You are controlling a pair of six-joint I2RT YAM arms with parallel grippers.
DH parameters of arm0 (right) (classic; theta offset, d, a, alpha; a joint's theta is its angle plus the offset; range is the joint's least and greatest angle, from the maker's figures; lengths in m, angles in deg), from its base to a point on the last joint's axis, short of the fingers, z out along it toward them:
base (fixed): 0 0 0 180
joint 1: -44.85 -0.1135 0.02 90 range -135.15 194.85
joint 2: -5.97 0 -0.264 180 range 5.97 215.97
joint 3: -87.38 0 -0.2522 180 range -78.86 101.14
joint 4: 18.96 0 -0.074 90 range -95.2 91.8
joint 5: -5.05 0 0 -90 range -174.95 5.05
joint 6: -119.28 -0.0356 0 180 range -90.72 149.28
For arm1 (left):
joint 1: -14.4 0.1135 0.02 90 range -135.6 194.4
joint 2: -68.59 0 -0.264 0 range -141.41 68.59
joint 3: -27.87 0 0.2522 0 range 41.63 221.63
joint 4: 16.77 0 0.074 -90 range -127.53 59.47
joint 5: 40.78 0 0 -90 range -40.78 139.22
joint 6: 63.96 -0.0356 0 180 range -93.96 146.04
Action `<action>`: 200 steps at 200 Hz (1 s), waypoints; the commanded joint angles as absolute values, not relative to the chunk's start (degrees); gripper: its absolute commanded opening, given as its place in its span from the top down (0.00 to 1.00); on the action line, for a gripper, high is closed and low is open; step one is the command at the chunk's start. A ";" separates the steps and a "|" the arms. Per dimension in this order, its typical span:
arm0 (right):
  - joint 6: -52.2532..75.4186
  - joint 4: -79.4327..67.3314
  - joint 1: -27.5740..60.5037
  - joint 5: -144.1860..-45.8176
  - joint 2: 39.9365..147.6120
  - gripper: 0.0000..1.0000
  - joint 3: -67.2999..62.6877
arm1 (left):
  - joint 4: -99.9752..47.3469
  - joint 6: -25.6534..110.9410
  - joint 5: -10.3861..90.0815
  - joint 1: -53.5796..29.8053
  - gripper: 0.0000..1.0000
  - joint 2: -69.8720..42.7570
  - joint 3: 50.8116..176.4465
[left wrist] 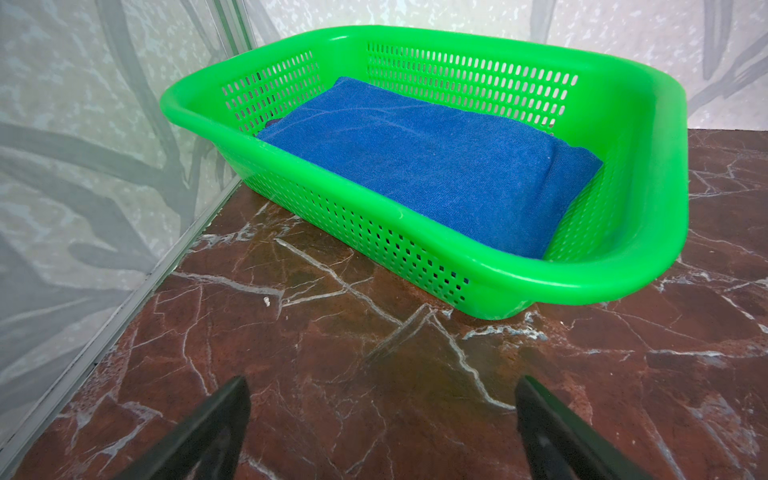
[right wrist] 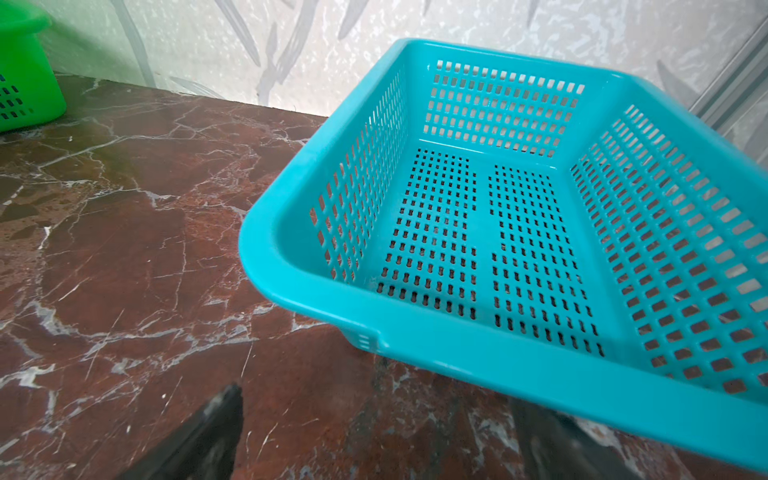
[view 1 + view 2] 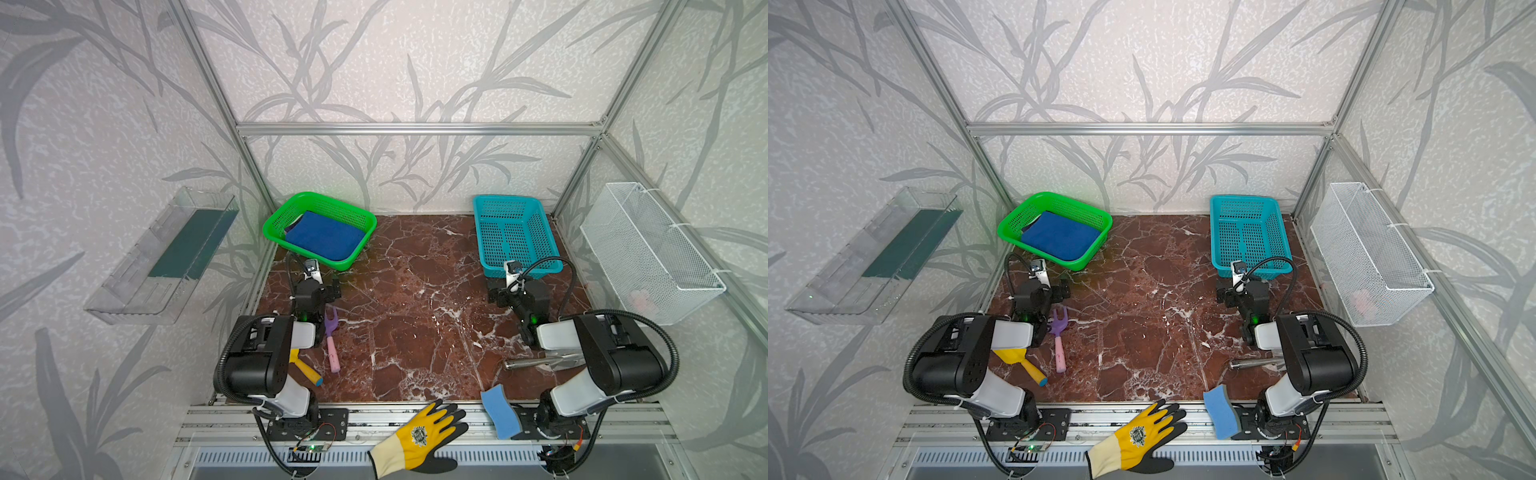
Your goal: Fold and stack the towels
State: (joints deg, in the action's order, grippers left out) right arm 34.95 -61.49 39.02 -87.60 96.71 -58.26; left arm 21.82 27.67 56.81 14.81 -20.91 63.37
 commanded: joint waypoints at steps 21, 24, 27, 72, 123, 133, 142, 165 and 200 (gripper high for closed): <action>34.76 -63.58 39.22 -87.46 96.85 0.01 -58.58 | 23.45 27.62 57.36 14.98 0.01 -21.23 63.27; 34.73 -63.45 39.24 -87.46 96.83 0.01 -58.52 | 23.43 27.61 57.32 15.02 0.01 -21.28 63.25; 34.78 -63.35 39.18 -87.46 96.85 0.01 -58.43 | 23.49 27.62 57.36 15.07 0.01 -21.30 63.25; 36.96 -69.48 40.41 -98.13 97.17 0.01 -61.46 | 29.45 24.73 44.83 15.99 0.01 -20.93 59.71; 30.68 -69.06 40.46 -80.14 97.16 0.01 -61.36 | 25.36 30.75 61.73 16.50 0.01 -20.57 61.74; 31.21 -66.30 40.37 -81.52 96.75 0.01 -60.19 | 28.10 30.29 61.59 16.44 0.01 -21.44 61.07; 31.30 -65.00 40.37 -81.77 96.92 0.01 -59.34 | 27.74 30.59 61.34 16.52 0.01 -21.04 60.89; 31.20 -64.29 40.32 -81.41 96.86 0.01 -58.91 | 27.95 30.50 61.39 16.56 0.01 -21.17 60.94; 31.22 -63.66 40.18 -80.79 96.81 0.01 -58.65 | 28.42 30.43 61.49 16.51 0.01 -21.37 60.83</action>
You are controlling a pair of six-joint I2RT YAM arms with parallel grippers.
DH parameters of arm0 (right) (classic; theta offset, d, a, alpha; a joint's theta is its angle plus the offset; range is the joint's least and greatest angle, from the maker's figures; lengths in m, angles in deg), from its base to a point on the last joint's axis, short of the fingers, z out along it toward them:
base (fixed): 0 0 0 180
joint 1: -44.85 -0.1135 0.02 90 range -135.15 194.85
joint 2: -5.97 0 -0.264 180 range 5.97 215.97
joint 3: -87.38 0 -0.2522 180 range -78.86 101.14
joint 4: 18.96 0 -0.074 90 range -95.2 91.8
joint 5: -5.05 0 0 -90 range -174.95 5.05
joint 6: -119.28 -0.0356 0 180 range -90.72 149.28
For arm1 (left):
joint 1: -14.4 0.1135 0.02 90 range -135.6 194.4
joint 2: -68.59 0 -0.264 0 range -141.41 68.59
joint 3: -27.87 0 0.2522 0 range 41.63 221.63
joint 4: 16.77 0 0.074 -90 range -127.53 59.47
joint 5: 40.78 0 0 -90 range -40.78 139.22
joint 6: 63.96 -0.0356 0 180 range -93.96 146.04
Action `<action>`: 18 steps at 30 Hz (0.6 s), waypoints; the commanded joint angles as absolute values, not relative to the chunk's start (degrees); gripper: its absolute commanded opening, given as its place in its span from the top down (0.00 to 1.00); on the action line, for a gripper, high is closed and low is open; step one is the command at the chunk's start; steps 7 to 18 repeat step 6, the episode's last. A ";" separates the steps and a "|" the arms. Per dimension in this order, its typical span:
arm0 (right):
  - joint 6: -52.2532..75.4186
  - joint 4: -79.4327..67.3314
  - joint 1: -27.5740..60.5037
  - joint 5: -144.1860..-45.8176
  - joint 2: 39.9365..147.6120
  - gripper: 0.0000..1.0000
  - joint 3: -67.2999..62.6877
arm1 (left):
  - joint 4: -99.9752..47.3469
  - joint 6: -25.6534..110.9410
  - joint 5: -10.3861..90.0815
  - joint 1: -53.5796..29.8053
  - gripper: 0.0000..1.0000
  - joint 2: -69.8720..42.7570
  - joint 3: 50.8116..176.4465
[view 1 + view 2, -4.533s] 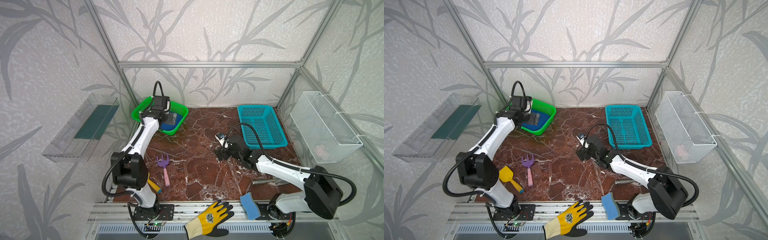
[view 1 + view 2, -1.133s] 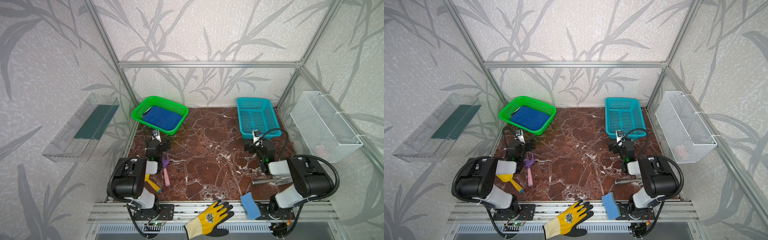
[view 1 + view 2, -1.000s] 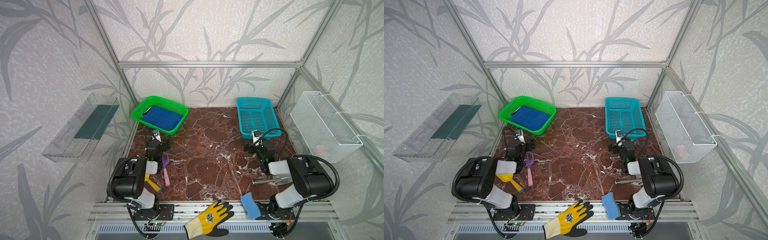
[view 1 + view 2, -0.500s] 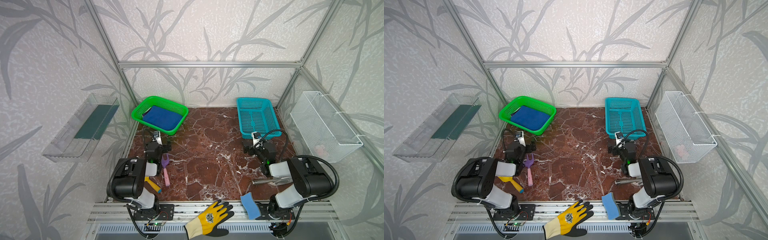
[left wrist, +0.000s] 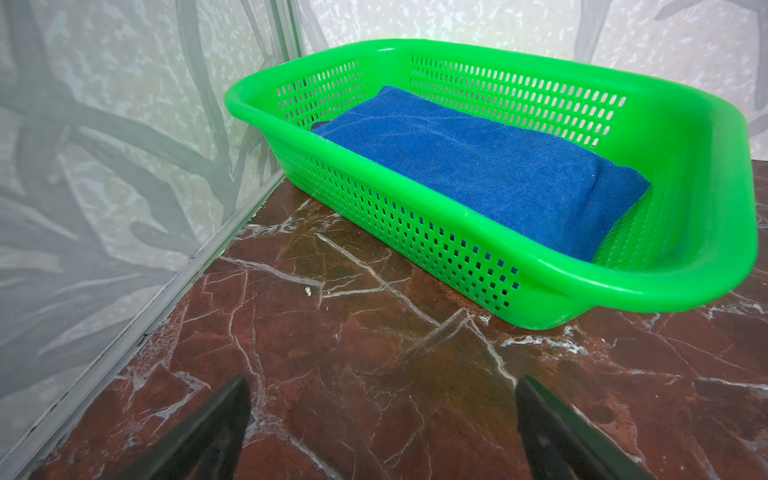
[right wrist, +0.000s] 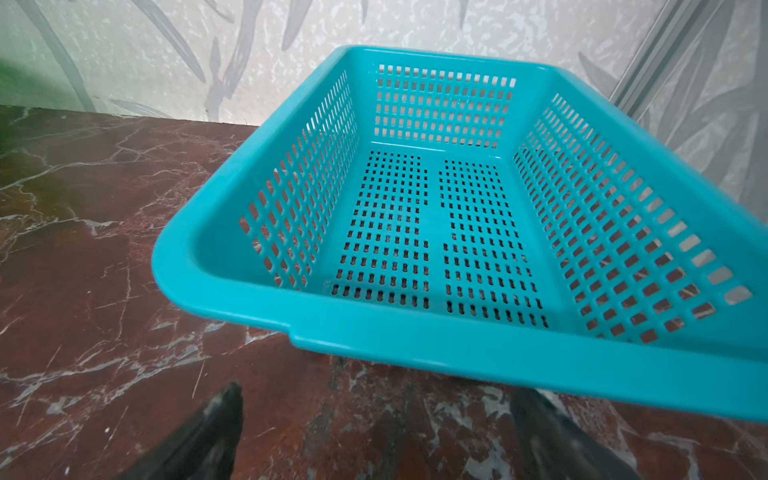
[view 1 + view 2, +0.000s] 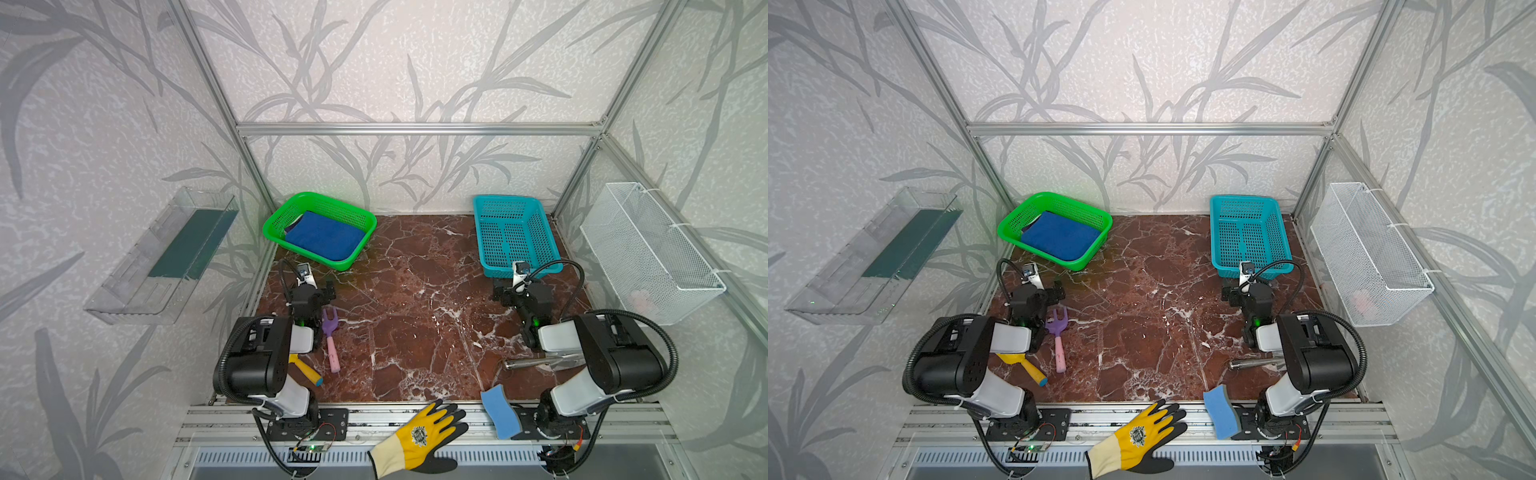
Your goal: Fold and stack the towels
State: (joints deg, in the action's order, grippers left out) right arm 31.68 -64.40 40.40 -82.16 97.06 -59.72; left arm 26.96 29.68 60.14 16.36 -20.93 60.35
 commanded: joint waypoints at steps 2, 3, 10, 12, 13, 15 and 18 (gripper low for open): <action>32.23 -62.72 40.34 -84.01 96.89 0.01 -58.00 | 28.18 30.43 61.40 16.53 0.01 -21.23 60.83; 33.63 -60.24 40.07 -86.77 96.71 0.01 -56.89 | 28.35 30.43 61.44 16.51 0.01 -21.34 60.80; 33.68 -60.68 39.84 -86.44 96.73 0.01 -57.18 | 28.40 30.41 61.47 16.52 0.01 -21.30 60.79; 33.68 -60.68 39.84 -86.44 96.73 0.01 -57.18 | 28.40 30.41 61.47 16.52 0.01 -21.30 60.79; 33.68 -60.68 39.84 -86.44 96.73 0.01 -57.18 | 28.40 30.41 61.47 16.52 0.01 -21.30 60.79; 33.68 -60.68 39.84 -86.44 96.73 0.01 -57.18 | 28.40 30.41 61.47 16.52 0.01 -21.30 60.79; 33.68 -60.68 39.84 -86.44 96.73 0.01 -57.18 | 28.40 30.41 61.47 16.52 0.01 -21.30 60.79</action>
